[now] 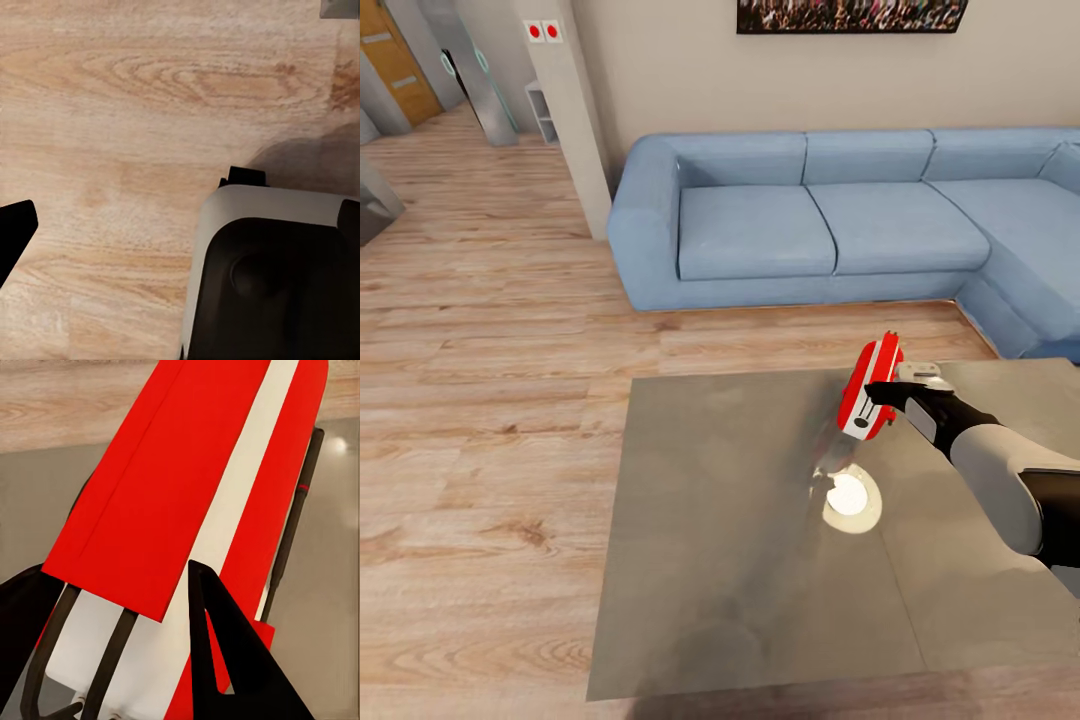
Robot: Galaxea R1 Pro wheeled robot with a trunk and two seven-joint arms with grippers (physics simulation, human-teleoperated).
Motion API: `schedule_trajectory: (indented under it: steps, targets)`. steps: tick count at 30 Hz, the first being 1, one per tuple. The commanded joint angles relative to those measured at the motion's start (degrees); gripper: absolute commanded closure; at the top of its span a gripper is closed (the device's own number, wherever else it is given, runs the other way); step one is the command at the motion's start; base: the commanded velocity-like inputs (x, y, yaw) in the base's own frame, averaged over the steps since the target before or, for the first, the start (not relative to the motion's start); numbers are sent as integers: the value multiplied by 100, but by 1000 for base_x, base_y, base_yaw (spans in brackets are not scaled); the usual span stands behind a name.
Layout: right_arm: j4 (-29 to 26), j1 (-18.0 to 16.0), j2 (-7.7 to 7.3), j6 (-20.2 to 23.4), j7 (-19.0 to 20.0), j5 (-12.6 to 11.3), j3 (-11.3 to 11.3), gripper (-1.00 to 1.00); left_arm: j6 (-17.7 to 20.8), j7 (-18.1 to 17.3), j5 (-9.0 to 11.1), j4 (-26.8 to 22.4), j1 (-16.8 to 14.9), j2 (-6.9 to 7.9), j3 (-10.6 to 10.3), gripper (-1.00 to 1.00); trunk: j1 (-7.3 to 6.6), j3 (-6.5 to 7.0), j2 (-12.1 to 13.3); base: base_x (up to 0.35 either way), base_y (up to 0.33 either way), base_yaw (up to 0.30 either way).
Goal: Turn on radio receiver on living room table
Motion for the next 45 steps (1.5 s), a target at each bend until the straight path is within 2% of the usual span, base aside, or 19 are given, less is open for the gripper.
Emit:
schedule_trajectory:
  steps: [1,8,14,22,24,30,33,36,40,45]
  targets:
    - [-5,-1,1,0,1,1,-1,100,0,0,1,0,0,-1,0,-100,-23,19,41,0,0,0]
    - [-5,-1,3,12,42,-6,-1,100,0,0,-1,0,0,-2,0,-100,-176,144,322,0,0,0]
    - [-5,-1,-2,24,606,14,-1,100,0,0,-2,0,0,-7,0,-100,-308,252,563,0,0,0]
    - [1,-1,-24,11,851,20,-1,100,0,0,-2,0,0,-9,0,-100,-484,396,884,0,0,0]
    - [7,-1,-43,6,1035,6,-1,100,0,0,-2,0,0,-9,0,-100,-528,432,964,0,0,0]
    - [19,-1,-84,-1,2154,-5,-2,100,0,0,-2,0,0,-9,0,-100,-660,539,1205,0,0,0]
    - [21,-1,-95,-6,2414,12,4,100,0,0,-2,0,0,-9,0,-100,-726,593,1325,0,0,0]
    - [22,-1,-98,-8,2495,63,5,100,0,0,-2,0,0,-9,0,-100,-791,647,1445,0,0,0]
    - [25,-1,-82,-14,2584,234,7,100,0,-2,-2,0,0,-9,0,-100,-879,719,1606,0,0,0]
    - [23,-1,-62,-17,3274,583,8,100,0,-5,-2,0,0,-9,0,-100,-989,809,1806,0,0,0]
